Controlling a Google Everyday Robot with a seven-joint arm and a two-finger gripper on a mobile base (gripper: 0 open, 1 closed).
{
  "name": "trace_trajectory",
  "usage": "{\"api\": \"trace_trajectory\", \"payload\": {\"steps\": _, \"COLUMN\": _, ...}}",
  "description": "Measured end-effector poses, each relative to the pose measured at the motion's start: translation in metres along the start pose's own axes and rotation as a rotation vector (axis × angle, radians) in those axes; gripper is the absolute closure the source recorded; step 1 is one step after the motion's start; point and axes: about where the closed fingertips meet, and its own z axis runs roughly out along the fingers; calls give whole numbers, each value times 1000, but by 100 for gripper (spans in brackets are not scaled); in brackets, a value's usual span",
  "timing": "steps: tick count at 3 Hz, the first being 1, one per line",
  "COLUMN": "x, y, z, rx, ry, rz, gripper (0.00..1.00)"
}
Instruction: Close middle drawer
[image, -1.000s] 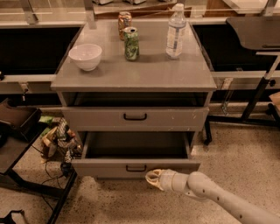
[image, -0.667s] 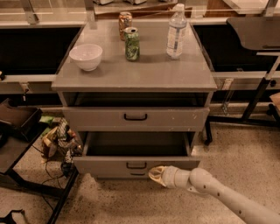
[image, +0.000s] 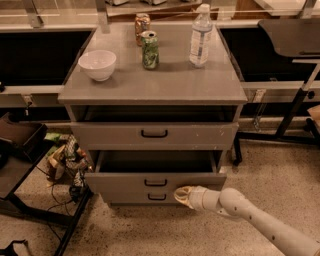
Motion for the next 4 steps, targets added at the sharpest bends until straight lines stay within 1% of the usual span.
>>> {"api": "trace_trajectory", "payload": {"steps": 1, "x": 16, "y": -25, "z": 2, "rx": 21, "ry": 5, "rz": 5, "gripper": 100}}
{"api": "trace_trajectory", "payload": {"steps": 2, "x": 16, "y": -23, "z": 2, "rx": 21, "ry": 5, "rz": 5, "gripper": 100}}
{"api": "trace_trajectory", "payload": {"steps": 3, "x": 16, "y": -23, "z": 2, "rx": 21, "ry": 5, "rz": 5, "gripper": 81}}
{"api": "trace_trajectory", "payload": {"steps": 4, "x": 16, "y": -23, "z": 2, "rx": 21, "ry": 5, "rz": 5, "gripper": 57}}
